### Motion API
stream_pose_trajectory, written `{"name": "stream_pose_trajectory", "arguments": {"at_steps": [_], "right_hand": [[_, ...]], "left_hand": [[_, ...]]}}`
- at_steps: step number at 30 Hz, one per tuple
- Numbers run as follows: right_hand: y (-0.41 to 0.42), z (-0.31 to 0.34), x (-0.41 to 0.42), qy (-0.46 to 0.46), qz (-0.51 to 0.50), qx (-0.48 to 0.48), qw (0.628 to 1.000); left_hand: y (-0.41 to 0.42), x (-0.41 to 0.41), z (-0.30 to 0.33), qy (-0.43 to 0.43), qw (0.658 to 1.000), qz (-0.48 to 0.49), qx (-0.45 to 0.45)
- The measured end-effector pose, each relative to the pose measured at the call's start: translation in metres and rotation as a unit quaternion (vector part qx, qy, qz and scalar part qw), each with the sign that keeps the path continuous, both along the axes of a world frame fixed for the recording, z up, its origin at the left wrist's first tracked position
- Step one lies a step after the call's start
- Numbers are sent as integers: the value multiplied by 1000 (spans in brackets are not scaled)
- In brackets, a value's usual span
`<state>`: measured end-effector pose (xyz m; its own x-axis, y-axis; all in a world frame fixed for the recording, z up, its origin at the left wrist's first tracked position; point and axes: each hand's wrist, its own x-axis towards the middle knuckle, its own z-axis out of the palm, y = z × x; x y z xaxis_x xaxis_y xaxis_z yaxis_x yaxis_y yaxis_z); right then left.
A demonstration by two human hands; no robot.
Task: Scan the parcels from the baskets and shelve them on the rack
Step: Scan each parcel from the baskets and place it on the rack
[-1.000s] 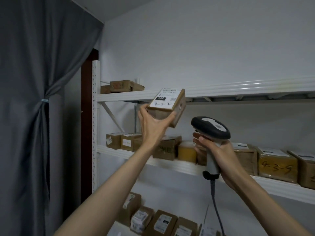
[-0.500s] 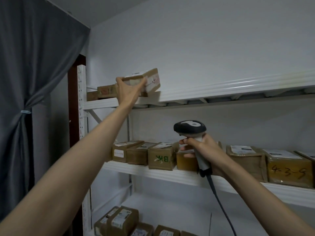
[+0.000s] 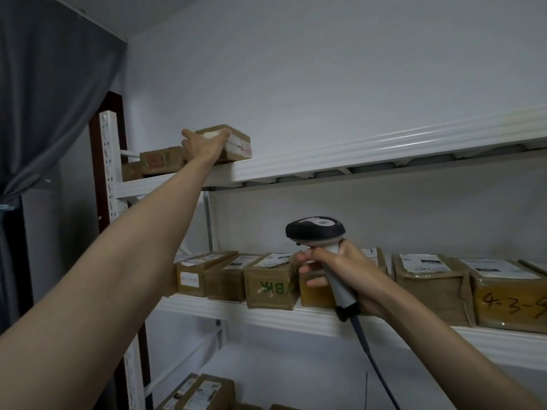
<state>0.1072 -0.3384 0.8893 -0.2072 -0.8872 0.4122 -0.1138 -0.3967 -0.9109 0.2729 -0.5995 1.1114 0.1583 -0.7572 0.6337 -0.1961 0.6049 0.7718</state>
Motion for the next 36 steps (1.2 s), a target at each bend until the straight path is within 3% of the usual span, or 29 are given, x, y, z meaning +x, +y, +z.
{"name": "stream_pose_trajectory", "arguments": {"at_steps": [5, 7, 10, 12, 30, 36], "right_hand": [[1, 0, -5, -8, -4, -11, 1000], [1, 2, -5, -4, -1, -14, 1000], [0, 4, -5, -2, -1, -18, 1000], [0, 4, -5, -3, 1, -20, 1000], [9, -3, -21, -7, -27, -14, 1000], [19, -11, -27, -13, -56, -1, 998]], "left_hand": [[-17, -4, 1, -64, 997, 27, 13], [-19, -2, -6, -160, 980, 109, -50], [-23, 0, -15, -362, 874, 235, -224], [-25, -1, -17, -406, 839, 244, -268], [-52, 13, -22, -399, 883, 184, -163], [-37, 6, -40, -306, 924, 128, -191]]}}
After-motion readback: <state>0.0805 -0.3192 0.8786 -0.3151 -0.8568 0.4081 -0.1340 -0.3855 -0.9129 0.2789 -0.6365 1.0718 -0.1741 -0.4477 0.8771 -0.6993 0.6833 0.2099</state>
